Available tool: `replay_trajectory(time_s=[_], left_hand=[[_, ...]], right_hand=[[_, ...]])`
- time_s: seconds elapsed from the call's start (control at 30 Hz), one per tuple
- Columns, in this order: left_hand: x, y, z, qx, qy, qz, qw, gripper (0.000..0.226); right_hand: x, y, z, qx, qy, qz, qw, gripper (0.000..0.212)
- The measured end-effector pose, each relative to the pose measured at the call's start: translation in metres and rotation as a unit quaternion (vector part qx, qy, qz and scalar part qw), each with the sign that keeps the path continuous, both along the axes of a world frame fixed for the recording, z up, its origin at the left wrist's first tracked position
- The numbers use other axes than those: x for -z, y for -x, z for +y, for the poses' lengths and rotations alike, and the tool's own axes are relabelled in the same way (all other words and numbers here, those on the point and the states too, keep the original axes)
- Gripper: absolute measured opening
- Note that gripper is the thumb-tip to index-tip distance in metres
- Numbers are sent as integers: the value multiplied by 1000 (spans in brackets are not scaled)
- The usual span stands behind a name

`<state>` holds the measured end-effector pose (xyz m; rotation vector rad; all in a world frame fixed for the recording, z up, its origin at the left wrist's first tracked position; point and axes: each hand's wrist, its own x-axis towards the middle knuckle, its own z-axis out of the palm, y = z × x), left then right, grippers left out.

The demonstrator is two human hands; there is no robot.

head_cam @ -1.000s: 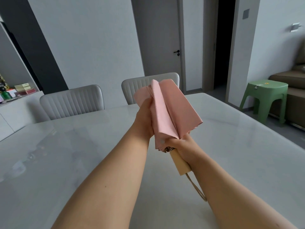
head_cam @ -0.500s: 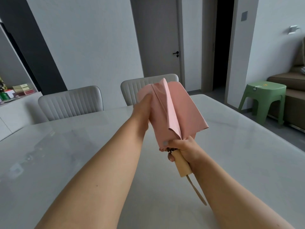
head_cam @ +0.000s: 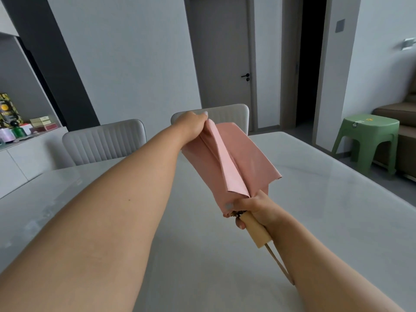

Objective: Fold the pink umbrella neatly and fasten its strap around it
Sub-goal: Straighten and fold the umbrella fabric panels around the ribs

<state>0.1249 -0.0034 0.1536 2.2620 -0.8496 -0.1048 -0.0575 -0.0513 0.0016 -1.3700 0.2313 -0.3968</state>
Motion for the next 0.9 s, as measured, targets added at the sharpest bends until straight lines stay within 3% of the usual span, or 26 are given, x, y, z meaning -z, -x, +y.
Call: replay_trajectory(time_s=[0.13,0.27,0.43,0.53,0.63,0.9], left_hand=[[1,-9,5,7,110,149,983,46],[0,-19,10,28,180,258,949,51],[11,-21,15,37,91,218,971,33],[13,-22,18,51,157,271,948,18],[9,-19,19,78,209,307,925,27],[-11,-7,24,88,120,274,950,49]], right_hand=[[3,-2,0,-25,-44,7,999,31],[4,0,0,-38,-49,7,998,34],[6,-3,0,-52,-15,32,998,48],[8,-4,0,-46,12,36,998,46],[7,-3,-1,-30,37,21,999,33],[9,-2,-8,-27,72,44,996,46]])
